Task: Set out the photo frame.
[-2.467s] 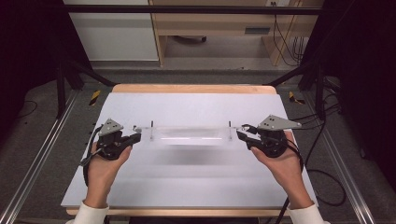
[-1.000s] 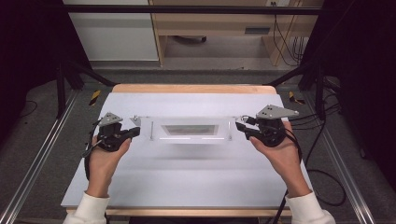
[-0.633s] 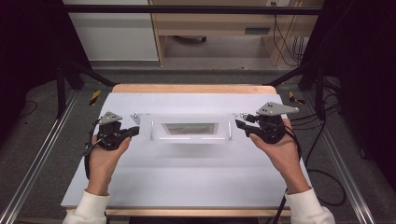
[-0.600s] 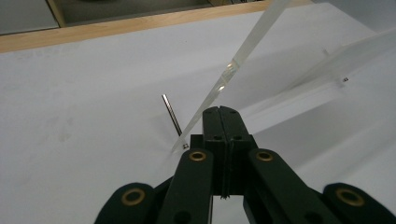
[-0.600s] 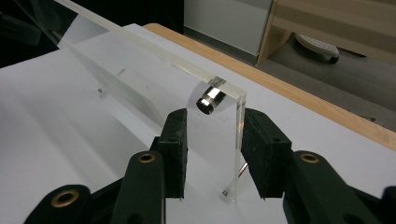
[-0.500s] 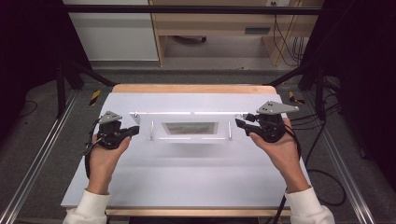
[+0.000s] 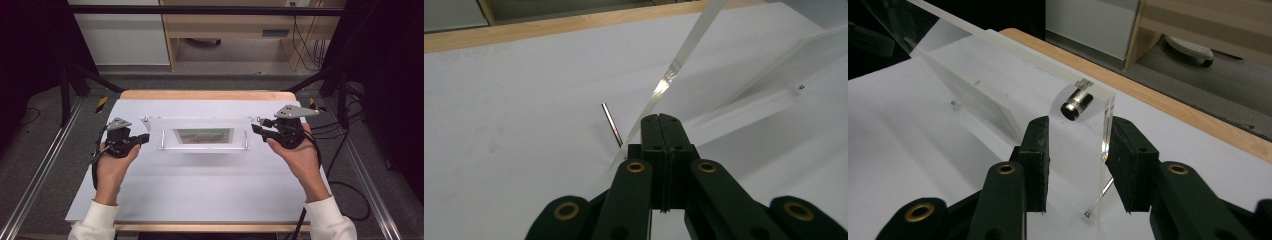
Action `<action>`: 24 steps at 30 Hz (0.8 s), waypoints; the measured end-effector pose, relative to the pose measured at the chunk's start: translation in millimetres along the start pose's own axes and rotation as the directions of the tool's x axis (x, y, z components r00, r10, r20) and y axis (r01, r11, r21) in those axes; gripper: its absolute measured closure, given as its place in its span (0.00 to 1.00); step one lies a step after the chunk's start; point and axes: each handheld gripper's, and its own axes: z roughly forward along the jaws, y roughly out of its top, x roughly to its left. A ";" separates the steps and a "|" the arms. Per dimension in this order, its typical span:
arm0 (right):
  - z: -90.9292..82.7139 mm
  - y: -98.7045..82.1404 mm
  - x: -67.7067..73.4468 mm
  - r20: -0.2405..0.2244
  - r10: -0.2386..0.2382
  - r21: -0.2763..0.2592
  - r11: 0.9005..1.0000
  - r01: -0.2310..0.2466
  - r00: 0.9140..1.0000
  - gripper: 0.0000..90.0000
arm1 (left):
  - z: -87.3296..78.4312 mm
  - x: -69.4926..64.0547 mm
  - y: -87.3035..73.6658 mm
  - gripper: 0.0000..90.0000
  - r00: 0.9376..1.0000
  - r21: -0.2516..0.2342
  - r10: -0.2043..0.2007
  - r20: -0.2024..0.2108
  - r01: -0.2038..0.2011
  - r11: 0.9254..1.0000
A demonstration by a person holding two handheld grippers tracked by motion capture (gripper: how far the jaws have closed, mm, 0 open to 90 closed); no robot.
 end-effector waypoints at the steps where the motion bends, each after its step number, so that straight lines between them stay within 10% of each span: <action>1: 0.2 0.3 -0.1 0.000 0.005 0.001 1.000 -0.005 1.000 0.70 | 0.3 0.3 0.1 0.99 1.000 0.001 0.000 0.000 0.000 1.000; 24: 9.2 8.3 -11.9 -0.006 0.025 0.001 1.000 -0.025 1.000 0.71 | 13.7 7.1 6.5 0.99 1.000 0.014 -0.018 0.000 0.018 1.000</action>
